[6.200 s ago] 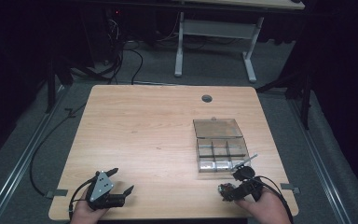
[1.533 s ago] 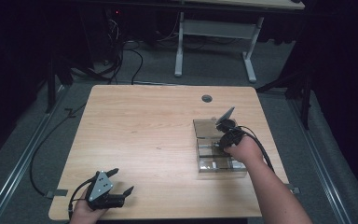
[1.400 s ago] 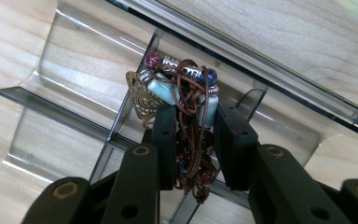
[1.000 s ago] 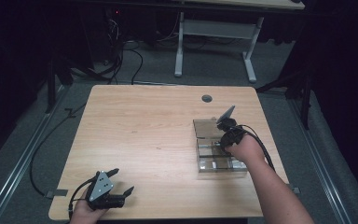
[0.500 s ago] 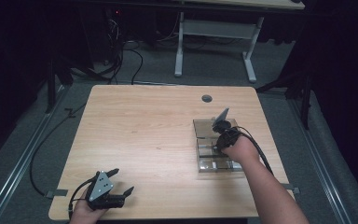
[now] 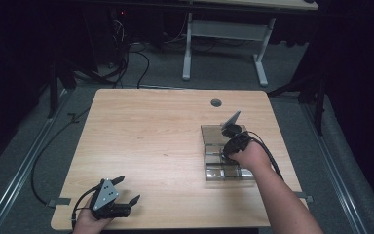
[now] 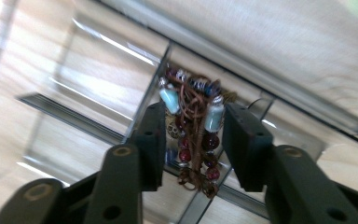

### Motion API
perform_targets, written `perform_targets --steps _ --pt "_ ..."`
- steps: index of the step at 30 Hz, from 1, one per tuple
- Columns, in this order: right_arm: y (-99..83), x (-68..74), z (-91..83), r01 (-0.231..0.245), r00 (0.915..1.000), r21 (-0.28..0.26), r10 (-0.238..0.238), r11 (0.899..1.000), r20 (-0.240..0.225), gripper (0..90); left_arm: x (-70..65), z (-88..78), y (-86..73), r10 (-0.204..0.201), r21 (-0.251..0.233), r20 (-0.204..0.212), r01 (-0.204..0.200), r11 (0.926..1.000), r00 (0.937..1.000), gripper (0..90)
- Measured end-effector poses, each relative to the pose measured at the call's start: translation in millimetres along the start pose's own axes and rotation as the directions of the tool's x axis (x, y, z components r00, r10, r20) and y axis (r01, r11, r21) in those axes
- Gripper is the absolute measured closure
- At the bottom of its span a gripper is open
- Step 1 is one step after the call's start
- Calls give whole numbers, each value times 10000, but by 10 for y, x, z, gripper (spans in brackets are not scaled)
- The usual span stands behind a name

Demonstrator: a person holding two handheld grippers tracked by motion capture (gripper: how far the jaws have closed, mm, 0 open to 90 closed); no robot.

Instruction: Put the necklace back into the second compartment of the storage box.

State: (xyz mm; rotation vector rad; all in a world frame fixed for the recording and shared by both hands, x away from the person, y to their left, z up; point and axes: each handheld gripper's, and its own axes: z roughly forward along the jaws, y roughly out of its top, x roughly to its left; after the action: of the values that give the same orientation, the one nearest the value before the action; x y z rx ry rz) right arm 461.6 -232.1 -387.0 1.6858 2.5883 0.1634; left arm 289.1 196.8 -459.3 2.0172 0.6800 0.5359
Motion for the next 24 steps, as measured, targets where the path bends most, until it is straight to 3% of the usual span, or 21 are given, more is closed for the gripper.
perform_targets --steps 2,6,9,18,24 --pt "-19 -16 -80 -1 9999 -181 -1 9998 -104 607 -2 2 0 -4 -2 -5 4 10000 10000 162" --pt "-93 -4 -162 132 9996 -45 -133 9999 -265 759 -7 7 1 -5 -15 -18 5 10000 10000 162" --pt "-144 5 -112 239 9997 303 -240 9993 28 861 -10 9 0 -6 -43 -11 6 10000 10000 162" --pt "-135 -15 128 -6 9999 576 -3 9983 164 899 -2 3 -1 -5 -11 -15 5 10000 10000 162" --pt "-123 -9 41 6 10000 333 -8 9994 51 871 -2 3 -1 -4 -15 -22 4 10000 10000 162"
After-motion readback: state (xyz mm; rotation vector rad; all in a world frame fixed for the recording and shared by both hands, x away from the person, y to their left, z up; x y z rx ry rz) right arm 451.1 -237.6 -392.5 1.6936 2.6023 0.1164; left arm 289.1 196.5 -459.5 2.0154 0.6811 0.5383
